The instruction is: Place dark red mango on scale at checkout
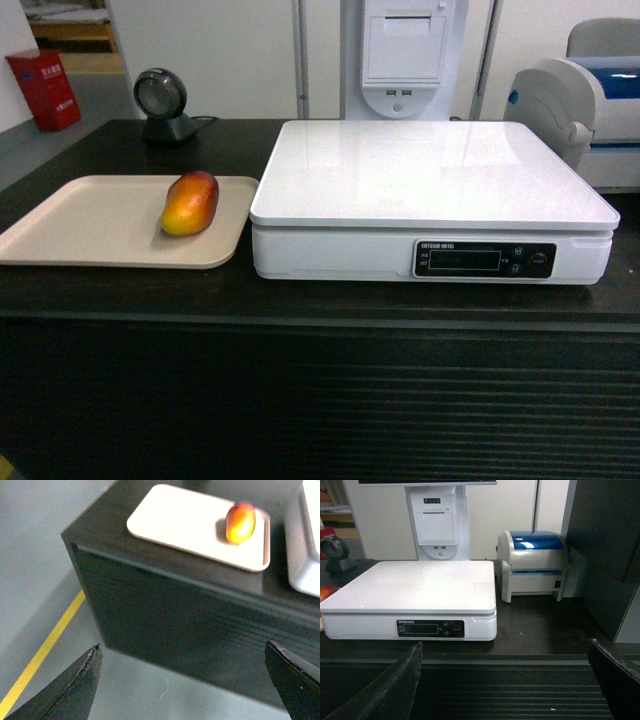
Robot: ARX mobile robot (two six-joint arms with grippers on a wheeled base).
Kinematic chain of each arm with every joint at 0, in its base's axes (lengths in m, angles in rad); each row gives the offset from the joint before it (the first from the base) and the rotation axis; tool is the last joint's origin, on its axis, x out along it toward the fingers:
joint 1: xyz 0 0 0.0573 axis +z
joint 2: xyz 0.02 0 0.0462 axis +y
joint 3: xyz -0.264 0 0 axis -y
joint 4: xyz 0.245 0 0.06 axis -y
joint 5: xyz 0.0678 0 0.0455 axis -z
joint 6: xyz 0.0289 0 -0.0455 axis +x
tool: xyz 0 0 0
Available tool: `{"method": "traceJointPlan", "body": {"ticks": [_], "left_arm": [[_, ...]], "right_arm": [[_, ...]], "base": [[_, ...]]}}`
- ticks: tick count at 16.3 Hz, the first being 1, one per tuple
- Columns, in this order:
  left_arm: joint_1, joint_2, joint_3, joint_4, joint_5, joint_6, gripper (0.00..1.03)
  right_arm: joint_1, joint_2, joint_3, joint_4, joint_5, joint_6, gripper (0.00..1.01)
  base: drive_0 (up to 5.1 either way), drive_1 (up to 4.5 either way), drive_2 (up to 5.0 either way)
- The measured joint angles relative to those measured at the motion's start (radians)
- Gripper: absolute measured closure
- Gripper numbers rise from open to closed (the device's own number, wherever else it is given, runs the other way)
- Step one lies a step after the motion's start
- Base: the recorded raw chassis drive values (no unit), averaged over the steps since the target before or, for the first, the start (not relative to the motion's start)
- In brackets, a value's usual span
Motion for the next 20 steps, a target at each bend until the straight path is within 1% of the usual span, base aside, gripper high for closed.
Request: {"method": "traceJointPlan", "body": {"ticks": [1,2,3,4,5,7,9,10,11,12,14,15,16,18,20], "left_arm": [[-0.050,0.046,0.041,0.060,-0.055,-0.026,0.05],[-0.064,0.119,0.086,0.143,-0.058,-0.031,0.05],[-0.047,0.214,0.115,0.224,-0.058,-0.012,0.05],[-0.016,0.303,0.137,0.298,-0.026,0.023,0.05],[0.019,0.422,0.177,0.388,0.009,0.079,0.05],[0.093,0.676,0.305,0.567,0.101,0.209,0.05],[0.149,0.924,0.462,0.646,0.214,0.303,0.05],[0.171,1.057,0.554,0.649,0.266,0.338,0.05],[0.188,1.183,0.645,0.653,0.280,0.385,0.05],[0.207,1.297,0.737,0.621,0.329,0.410,0.05],[0.234,1.497,0.916,0.554,0.378,0.452,0.05],[0.241,1.566,0.986,0.522,0.379,0.475,0.05],[0.245,1.636,1.065,0.485,0.400,0.493,0.05],[0.245,1.742,1.208,0.426,0.419,0.514,0.05],[0.245,1.821,1.323,0.379,0.421,0.522,0.05]], "right_arm": [[0.000,0.000,0.000,0.000,0.000,0.000,0.03],[0.000,0.000,0.000,0.001,-0.001,0.000,0.03],[0.000,0.000,0.000,0.001,0.000,0.000,0.03],[0.000,0.000,0.000,0.001,0.000,0.000,0.03],[0.000,0.000,0.000,0.001,0.000,0.000,0.03],[0.000,0.000,0.000,0.001,0.000,0.000,0.03],[0.000,0.000,0.000,0.001,0.000,0.000,0.03],[0.000,0.000,0.000,0.001,0.000,0.000,0.03],[0.000,0.000,0.000,0.001,-0.001,0.000,0.03],[0.000,0.000,0.000,0.001,-0.001,0.000,0.03],[0.000,0.000,0.000,0.001,0.000,0.000,0.03],[0.000,0.000,0.000,0.000,0.000,0.000,0.03],[0.000,0.000,0.000,0.001,-0.001,0.000,0.03],[0.000,0.000,0.000,0.001,0.000,0.000,0.03],[0.000,0.000,0.000,0.001,-0.001,0.000,0.03]], "base": [[0.0,0.00,0.0],[0.0,0.00,0.0],[0.0,0.00,0.0],[0.0,0.00,0.0],[0.0,0.00,0.0],[0.0,0.00,0.0],[0.0,0.00,0.0],[0.0,0.00,0.0],[0.0,0.00,0.0],[0.0,0.00,0.0],[0.0,0.00,0.0],[0.0,0.00,0.0],[0.0,0.00,0.0],[0.0,0.00,0.0],[0.0,0.00,0.0]]}}
